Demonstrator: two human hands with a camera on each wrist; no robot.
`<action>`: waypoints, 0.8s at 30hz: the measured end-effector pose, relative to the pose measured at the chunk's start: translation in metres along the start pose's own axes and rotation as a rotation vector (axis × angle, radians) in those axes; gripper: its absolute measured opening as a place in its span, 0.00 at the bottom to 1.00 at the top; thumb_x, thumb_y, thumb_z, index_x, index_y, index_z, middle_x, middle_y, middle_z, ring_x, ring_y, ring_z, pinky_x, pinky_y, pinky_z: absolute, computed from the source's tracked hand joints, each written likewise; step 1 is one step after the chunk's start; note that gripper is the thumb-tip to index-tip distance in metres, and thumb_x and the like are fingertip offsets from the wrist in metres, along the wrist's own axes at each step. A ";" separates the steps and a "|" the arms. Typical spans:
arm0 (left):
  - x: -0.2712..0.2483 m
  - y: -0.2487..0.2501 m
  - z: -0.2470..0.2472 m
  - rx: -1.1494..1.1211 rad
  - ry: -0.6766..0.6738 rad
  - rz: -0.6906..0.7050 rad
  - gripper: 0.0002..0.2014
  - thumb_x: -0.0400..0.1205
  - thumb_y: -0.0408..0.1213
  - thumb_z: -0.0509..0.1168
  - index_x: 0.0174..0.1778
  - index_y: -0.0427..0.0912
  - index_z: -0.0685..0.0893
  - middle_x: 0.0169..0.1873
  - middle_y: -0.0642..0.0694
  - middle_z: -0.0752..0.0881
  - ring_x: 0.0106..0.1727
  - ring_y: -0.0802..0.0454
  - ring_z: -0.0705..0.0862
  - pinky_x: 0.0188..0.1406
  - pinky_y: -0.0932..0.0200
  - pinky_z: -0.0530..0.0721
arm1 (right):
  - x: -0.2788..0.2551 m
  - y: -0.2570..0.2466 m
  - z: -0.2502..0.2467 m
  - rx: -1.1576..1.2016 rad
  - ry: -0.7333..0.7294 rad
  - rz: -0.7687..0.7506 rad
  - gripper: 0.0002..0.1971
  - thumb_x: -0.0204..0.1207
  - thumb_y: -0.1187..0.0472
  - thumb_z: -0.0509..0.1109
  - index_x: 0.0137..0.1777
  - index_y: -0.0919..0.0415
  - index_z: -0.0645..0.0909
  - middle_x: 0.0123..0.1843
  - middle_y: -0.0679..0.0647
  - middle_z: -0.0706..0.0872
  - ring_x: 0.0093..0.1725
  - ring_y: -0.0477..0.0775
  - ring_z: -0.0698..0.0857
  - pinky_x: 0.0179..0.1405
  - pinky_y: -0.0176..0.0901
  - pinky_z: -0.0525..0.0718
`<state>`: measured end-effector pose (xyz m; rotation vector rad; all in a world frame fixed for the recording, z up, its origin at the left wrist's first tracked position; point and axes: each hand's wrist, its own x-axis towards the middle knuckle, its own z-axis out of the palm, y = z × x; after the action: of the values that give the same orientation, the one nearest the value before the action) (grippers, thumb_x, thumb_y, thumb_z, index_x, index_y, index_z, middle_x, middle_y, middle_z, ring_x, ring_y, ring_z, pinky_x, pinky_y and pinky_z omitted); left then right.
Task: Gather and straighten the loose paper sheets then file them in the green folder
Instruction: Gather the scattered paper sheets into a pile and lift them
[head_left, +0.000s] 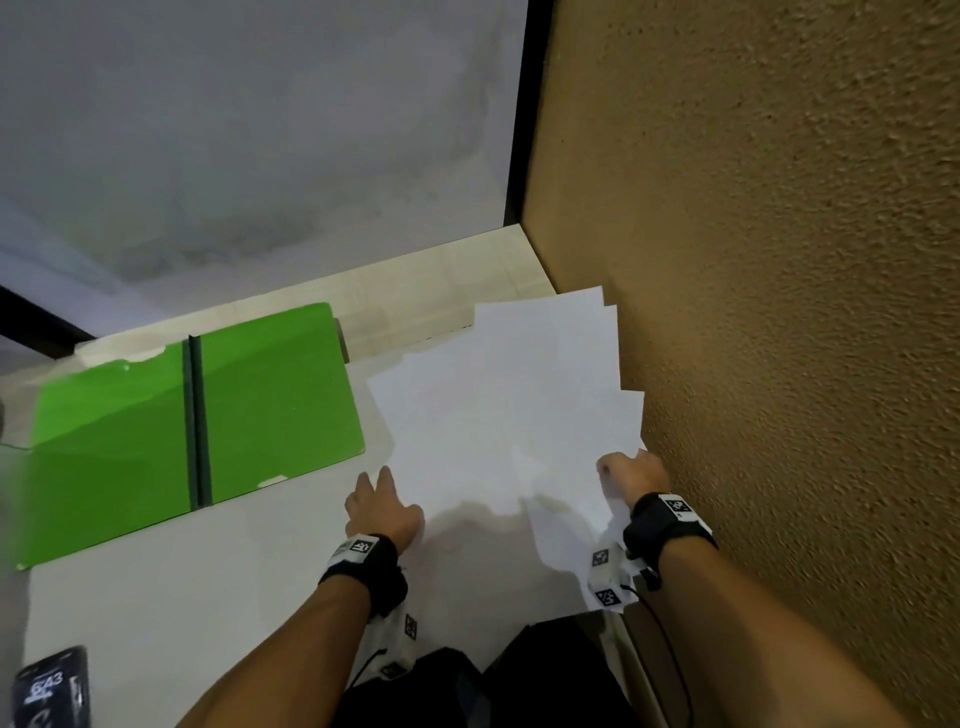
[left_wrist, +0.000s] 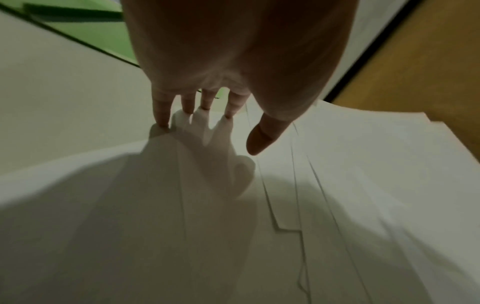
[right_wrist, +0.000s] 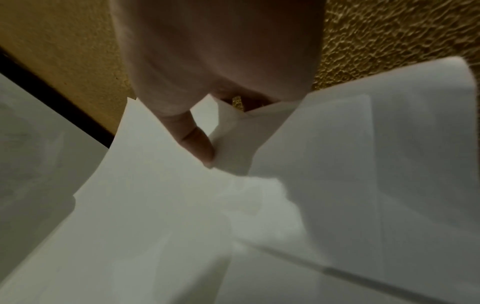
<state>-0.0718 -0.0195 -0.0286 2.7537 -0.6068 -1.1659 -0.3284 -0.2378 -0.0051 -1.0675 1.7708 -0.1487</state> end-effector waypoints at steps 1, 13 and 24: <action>-0.002 0.001 0.004 0.043 -0.011 0.016 0.41 0.72 0.45 0.63 0.84 0.47 0.59 0.85 0.40 0.54 0.83 0.33 0.56 0.74 0.36 0.71 | 0.002 0.002 0.001 0.027 -0.036 0.001 0.16 0.63 0.67 0.78 0.52 0.66 0.86 0.54 0.58 0.92 0.51 0.62 0.87 0.49 0.46 0.86; -0.012 0.011 0.006 0.163 -0.085 0.101 0.44 0.74 0.42 0.58 0.84 0.70 0.45 0.88 0.44 0.40 0.87 0.36 0.45 0.73 0.30 0.69 | 0.009 -0.003 0.002 -0.274 -0.176 -0.065 0.41 0.70 0.54 0.81 0.78 0.72 0.69 0.77 0.62 0.80 0.73 0.65 0.81 0.71 0.51 0.80; -0.017 0.013 0.000 0.227 -0.108 0.126 0.44 0.75 0.37 0.56 0.86 0.66 0.44 0.87 0.41 0.37 0.87 0.33 0.42 0.72 0.39 0.74 | -0.038 -0.084 -0.063 -0.313 0.140 -0.405 0.12 0.76 0.68 0.73 0.58 0.71 0.89 0.57 0.67 0.92 0.57 0.67 0.90 0.50 0.46 0.83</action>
<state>-0.0866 -0.0252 -0.0145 2.7959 -0.9664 -1.2974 -0.3257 -0.2837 0.0967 -1.6741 1.7151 -0.2028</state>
